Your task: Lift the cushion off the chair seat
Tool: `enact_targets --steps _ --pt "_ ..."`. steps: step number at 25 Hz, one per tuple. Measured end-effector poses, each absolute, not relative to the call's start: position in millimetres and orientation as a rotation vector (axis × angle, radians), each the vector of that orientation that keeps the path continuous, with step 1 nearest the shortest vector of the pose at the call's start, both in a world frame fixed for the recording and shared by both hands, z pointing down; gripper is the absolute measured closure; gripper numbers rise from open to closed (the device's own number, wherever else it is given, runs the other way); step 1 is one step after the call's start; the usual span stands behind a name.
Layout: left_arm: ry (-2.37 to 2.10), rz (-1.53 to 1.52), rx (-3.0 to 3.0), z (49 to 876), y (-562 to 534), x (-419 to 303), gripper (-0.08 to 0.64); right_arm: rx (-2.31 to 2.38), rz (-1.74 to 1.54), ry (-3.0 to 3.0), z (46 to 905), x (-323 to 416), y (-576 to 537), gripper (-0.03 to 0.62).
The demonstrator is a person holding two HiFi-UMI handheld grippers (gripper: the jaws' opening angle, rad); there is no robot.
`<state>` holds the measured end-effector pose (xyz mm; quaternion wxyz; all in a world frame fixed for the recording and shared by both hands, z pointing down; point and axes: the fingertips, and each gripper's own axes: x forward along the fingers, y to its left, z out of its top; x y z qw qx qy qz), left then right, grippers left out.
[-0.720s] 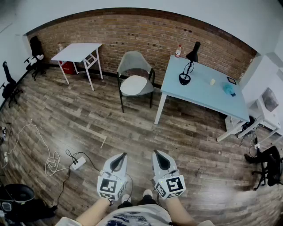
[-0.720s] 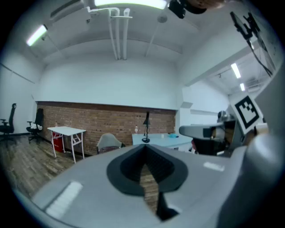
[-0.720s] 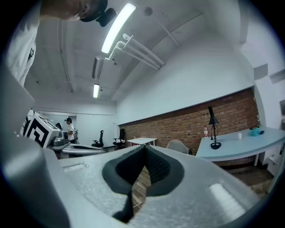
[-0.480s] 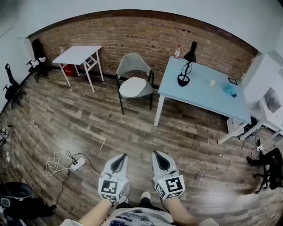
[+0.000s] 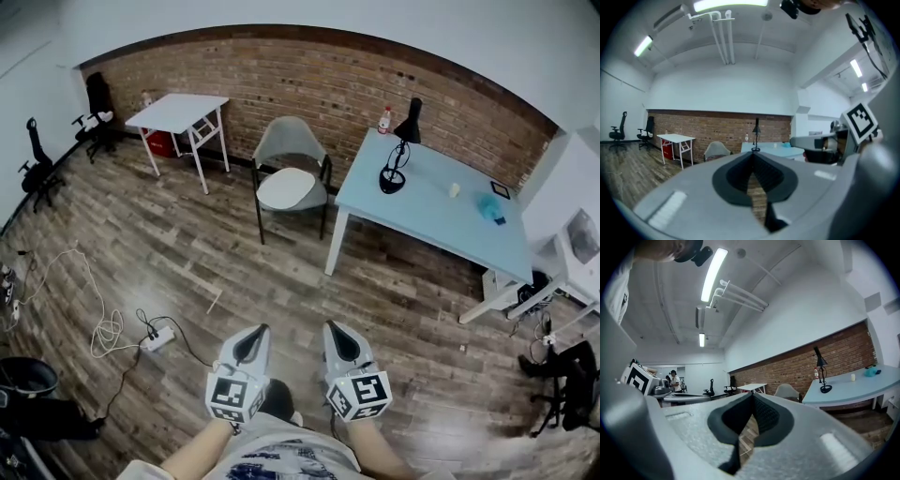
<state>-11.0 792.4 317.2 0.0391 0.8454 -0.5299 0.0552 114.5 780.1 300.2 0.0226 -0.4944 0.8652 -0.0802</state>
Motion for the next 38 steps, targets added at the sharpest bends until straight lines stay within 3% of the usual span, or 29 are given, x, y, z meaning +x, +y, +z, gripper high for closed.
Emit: enact_targets --steps 14,30,38 --pt "-1.657 0.133 2.622 322 700 -20 0.569 -1.476 -0.25 2.729 316 95 697 0.594" --pt "-1.579 0.163 2.671 330 361 -152 0.569 -1.56 -0.214 2.732 314 -36 356 0.594" --pt "-1.545 0.175 2.641 339 258 -197 0.568 -1.599 -0.277 2.735 326 -77 254 0.594"
